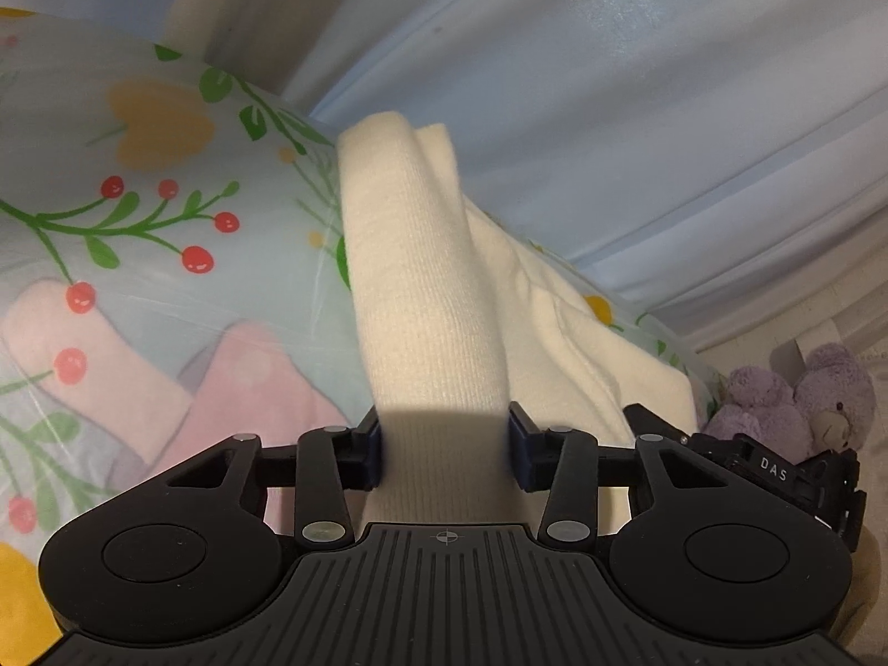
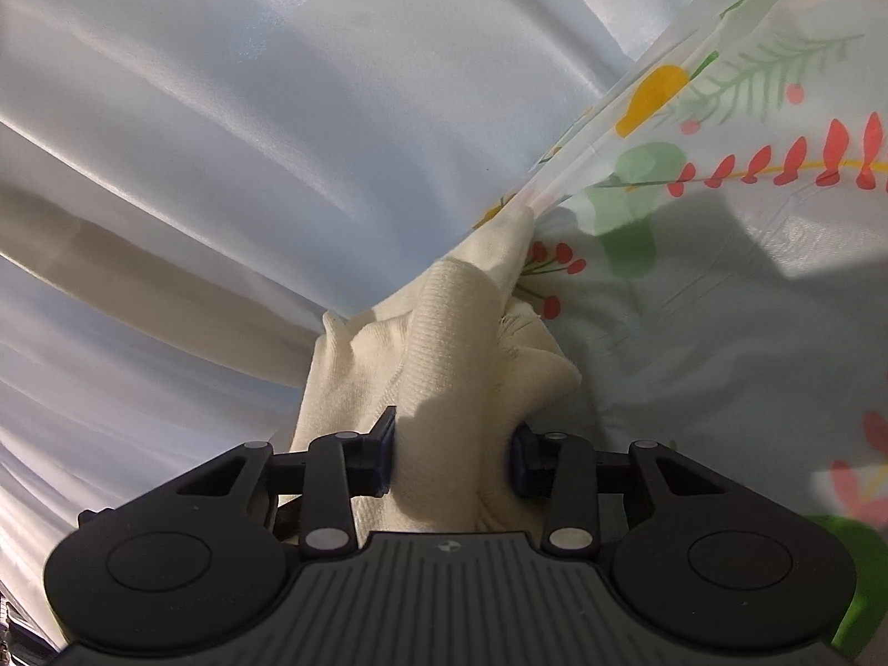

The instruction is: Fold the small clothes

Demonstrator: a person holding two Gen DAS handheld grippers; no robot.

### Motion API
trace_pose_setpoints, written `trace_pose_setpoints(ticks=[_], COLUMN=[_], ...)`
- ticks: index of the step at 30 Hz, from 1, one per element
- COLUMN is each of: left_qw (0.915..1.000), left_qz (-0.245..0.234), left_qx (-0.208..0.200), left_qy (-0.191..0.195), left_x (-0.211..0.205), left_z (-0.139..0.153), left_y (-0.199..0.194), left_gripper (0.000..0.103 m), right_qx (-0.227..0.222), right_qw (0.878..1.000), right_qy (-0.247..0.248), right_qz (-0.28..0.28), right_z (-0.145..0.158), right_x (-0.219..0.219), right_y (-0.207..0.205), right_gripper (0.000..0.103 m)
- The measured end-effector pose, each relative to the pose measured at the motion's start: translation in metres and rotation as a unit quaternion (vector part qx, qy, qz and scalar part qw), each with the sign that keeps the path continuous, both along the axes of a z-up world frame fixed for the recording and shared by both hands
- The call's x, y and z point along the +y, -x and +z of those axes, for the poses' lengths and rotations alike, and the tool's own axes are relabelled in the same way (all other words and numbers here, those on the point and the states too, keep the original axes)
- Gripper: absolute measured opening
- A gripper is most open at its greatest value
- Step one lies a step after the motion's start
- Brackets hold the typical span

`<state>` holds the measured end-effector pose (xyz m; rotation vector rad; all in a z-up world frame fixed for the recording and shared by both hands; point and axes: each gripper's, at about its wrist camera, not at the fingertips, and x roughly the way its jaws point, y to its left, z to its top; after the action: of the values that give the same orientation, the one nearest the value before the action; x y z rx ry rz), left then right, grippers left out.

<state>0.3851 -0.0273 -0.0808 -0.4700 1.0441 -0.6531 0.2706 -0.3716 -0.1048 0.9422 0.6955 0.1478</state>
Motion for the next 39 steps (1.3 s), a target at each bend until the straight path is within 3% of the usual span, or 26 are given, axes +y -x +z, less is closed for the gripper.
trace_pose_setpoints(ticks=[5, 13, 16, 19, 20, 22, 25, 28, 30, 32, 33, 35, 36, 39], left_qw=[0.9996, 0.9936, 0.9904, 0.9848, 0.9823, 0.9755, 0.9706, 0.9696, 0.9631, 0.9557, 0.9488, 0.9398, 0.941, 0.9478], left_qz=[0.027, 0.081, 0.104, 0.127, 0.131, 0.138, 0.145, 0.15, 0.145, 0.124, 0.119, 0.102, 0.108, 0.117], left_qx=[-0.001, -0.01, -0.01, -0.046, -0.06, -0.091, -0.101, -0.11, -0.129, -0.144, -0.151, -0.153, -0.149, -0.13], left_qy=[-0.006, -0.078, -0.091, -0.11, -0.12, -0.145, -0.163, -0.159, -0.187, -0.225, -0.251, -0.288, -0.284, -0.267], left_x=[0.037, 0.112, 0.128, 0.135, 0.134, 0.127, 0.107, 0.084, 0.066, 0.048, 0.04, 0.03, 0.032, 0.042], left_z=[0.011, 0.024, 0.028, 0.042, 0.047, 0.054, 0.057, 0.052, 0.046, 0.036, 0.029, 0.012, 0.006, 0.013], left_y=[0.021, 0.069, 0.077, 0.085, 0.086, 0.086, 0.076, 0.062, 0.05, 0.037, 0.033, 0.024, 0.02, 0.019], left_gripper=[0.046, 0.049, 0.053, 0.056, 0.063, 0.074, 0.077, 0.079, 0.083, 0.085, 0.085, 0.091, 0.097, 0.095], right_qx=[0.007, 0.0, 0.009, 0.003, -0.006, -0.029, -0.037, -0.054, -0.036, -0.029, -0.031, -0.015, -0.013, -0.01], right_qw=[0.999, 0.984, 0.978, 0.968, 0.963, 0.954, 0.944, 0.918, 0.907, 0.898, 0.895, 0.904, 0.907, 0.914], right_qy=[0.012, 0.067, 0.116, 0.214, 0.244, 0.283, 0.292, 0.341, 0.367, 0.399, 0.41, 0.401, 0.393, 0.379], right_qz=[0.05, 0.167, 0.176, 0.129, 0.112, 0.097, 0.151, 0.195, 0.203, 0.183, 0.17, 0.15, 0.148, 0.142], right_z=[0.004, 0.013, 0.022, 0.046, 0.054, 0.069, 0.074, 0.063, 0.047, 0.035, 0.034, 0.033, 0.033, 0.036], right_x=[0.035, 0.121, 0.135, 0.135, 0.135, 0.139, 0.161, 0.194, 0.206, 0.205, 0.202, 0.194, 0.19, 0.183], right_y=[-0.005, -0.002, 0.002, 0.015, 0.018, 0.02, 0.007, -0.011, -0.021, -0.028, -0.03, -0.037, -0.038, -0.03], right_gripper=[0.037, 0.039, 0.056, 0.057, 0.057, 0.048, 0.032, 0.027, 0.025, 0.016, 0.011, 0.011, 0.011, 0.011])
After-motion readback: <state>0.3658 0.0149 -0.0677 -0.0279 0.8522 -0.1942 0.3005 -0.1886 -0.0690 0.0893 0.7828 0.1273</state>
